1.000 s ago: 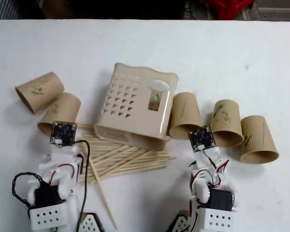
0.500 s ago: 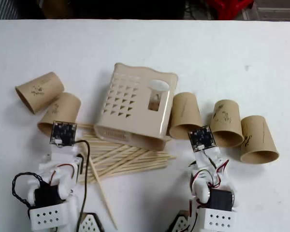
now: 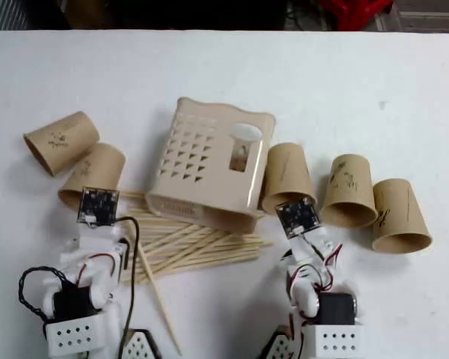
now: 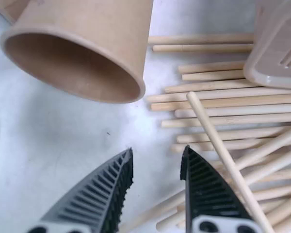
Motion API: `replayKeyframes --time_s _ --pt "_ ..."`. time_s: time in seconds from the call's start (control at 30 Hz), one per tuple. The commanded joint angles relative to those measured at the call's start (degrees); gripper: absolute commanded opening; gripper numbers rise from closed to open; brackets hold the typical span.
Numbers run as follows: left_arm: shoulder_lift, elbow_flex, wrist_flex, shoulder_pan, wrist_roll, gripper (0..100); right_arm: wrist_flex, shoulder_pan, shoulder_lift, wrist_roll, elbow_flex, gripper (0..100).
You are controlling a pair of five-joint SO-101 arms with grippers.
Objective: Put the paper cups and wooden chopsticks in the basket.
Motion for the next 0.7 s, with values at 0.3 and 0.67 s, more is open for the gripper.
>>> replayKeyframes --time_s 0.3,0.67 --pt "-0.13 0.0 0.35 0.4 0.79 17 -1.54 -3.47 -0.31 0.53 0.44 1.8" --pt "-0.13 0.0 0.35 0.4 0.79 17 -1.27 3.21 -0.31 0.53 0.44 1.7"
